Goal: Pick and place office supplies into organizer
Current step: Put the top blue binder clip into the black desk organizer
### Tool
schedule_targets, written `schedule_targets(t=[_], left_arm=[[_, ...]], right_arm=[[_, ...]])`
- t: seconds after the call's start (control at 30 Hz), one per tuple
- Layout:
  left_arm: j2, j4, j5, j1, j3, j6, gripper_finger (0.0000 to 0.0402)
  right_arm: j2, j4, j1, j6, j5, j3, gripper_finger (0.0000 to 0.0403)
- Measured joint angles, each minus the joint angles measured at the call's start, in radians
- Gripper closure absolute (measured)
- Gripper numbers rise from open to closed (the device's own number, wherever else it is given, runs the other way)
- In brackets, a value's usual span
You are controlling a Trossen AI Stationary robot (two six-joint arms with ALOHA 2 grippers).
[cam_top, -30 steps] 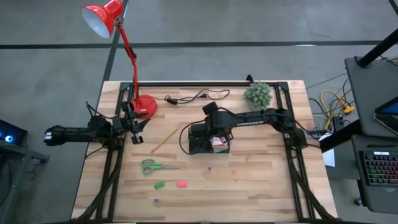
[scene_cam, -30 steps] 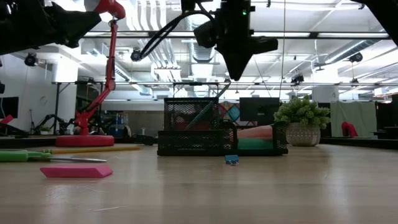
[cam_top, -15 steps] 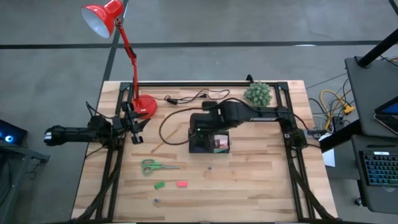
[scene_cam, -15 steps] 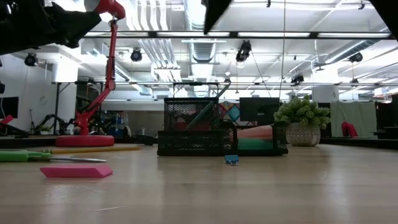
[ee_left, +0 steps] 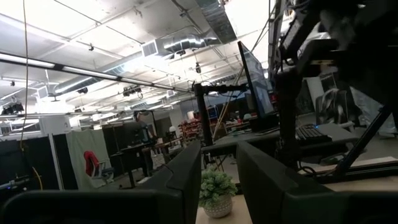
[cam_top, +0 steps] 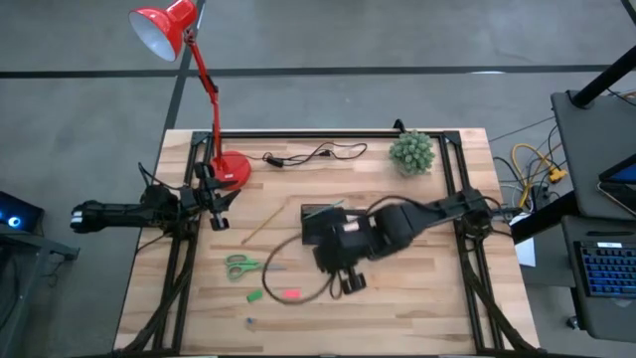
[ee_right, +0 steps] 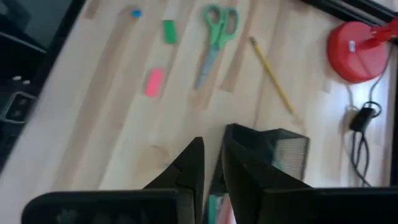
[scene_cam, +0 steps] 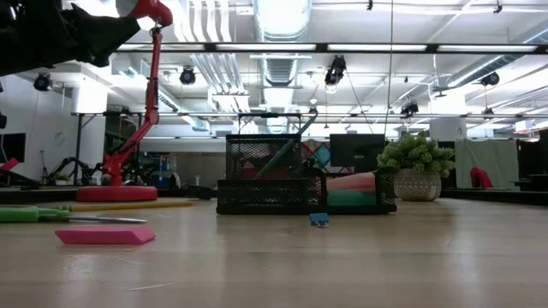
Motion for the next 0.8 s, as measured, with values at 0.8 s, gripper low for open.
schedule_targets(t=[0.8], left_arm=[[-0.001,0.004,0.001,0.0,0.0,0.0,0.0313]], right_arm=[[-0.006,0.382,0.131,0.388,0.253,-0.58,0.0358]])
